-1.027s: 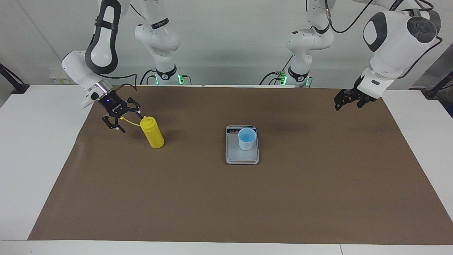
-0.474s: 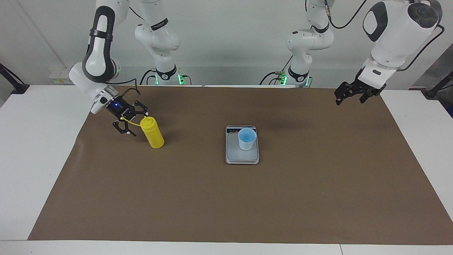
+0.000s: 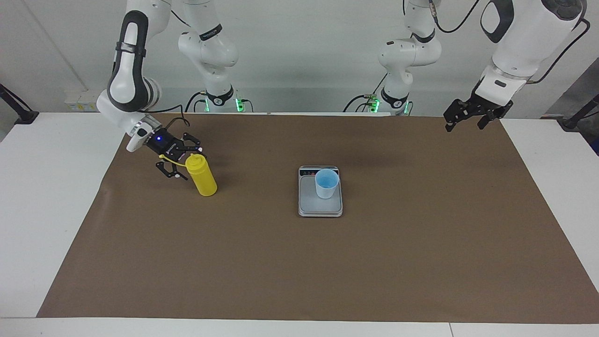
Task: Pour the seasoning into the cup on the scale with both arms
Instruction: 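Close the right gripper around the yellow squeeze bottle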
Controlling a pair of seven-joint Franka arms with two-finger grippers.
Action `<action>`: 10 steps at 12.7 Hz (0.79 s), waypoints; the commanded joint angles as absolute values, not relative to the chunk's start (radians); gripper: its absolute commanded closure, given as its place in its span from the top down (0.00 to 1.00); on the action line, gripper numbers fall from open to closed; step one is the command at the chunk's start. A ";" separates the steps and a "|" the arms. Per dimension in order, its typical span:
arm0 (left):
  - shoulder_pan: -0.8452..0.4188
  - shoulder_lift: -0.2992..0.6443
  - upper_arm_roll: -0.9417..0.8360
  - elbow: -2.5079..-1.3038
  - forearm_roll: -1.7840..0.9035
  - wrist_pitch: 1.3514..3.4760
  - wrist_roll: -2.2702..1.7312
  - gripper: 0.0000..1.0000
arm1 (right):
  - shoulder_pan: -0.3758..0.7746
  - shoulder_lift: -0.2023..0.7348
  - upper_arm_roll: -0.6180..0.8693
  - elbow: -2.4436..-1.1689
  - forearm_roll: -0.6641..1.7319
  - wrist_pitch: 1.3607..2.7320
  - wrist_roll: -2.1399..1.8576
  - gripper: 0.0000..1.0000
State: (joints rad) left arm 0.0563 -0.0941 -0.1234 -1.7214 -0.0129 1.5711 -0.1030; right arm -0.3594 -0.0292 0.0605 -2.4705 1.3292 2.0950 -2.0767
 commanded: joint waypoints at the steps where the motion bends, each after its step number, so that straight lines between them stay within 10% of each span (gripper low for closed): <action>1: 0.041 -0.114 -0.117 -1.744 -0.006 1.574 -0.104 1.00 | -0.334 0.017 0.064 -2.468 1.410 2.089 -2.146 1.00; 10: 0.020 -0.120 -0.121 -1.750 -0.008 1.578 -0.089 1.00 | -0.334 0.117 0.064 -2.444 1.511 2.045 -2.260 0.95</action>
